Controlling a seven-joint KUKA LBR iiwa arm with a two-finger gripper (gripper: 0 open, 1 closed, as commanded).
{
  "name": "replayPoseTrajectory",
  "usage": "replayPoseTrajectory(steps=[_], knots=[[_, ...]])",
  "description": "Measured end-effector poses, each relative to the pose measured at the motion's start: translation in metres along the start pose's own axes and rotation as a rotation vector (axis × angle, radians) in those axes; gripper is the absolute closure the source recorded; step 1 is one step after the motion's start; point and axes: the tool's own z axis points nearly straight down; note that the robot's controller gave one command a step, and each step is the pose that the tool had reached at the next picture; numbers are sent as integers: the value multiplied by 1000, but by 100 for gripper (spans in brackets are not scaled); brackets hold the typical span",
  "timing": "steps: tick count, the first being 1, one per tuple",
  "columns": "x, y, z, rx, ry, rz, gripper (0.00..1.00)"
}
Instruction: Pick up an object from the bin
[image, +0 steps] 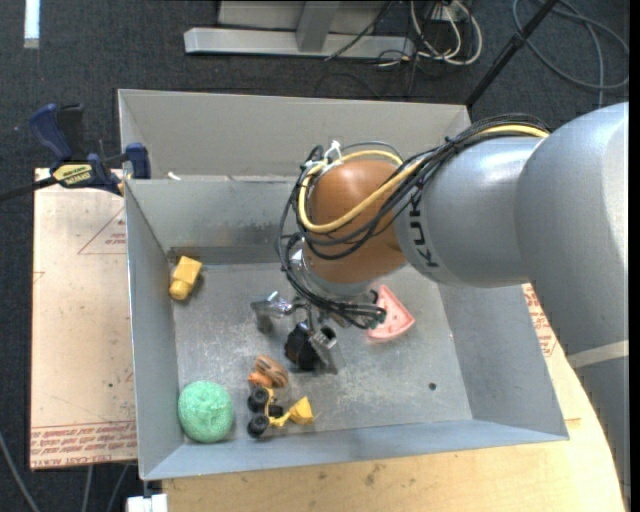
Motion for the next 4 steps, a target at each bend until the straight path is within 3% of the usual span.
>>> replayPoseTrajectory(steps=[1, 3, 4], knots=[[4, 0, -5, 6, -13, -267, 100], [6, 1, -8, 3, -8, -267, 100], [8, 2, -25, -2, 0, -266, 100]])
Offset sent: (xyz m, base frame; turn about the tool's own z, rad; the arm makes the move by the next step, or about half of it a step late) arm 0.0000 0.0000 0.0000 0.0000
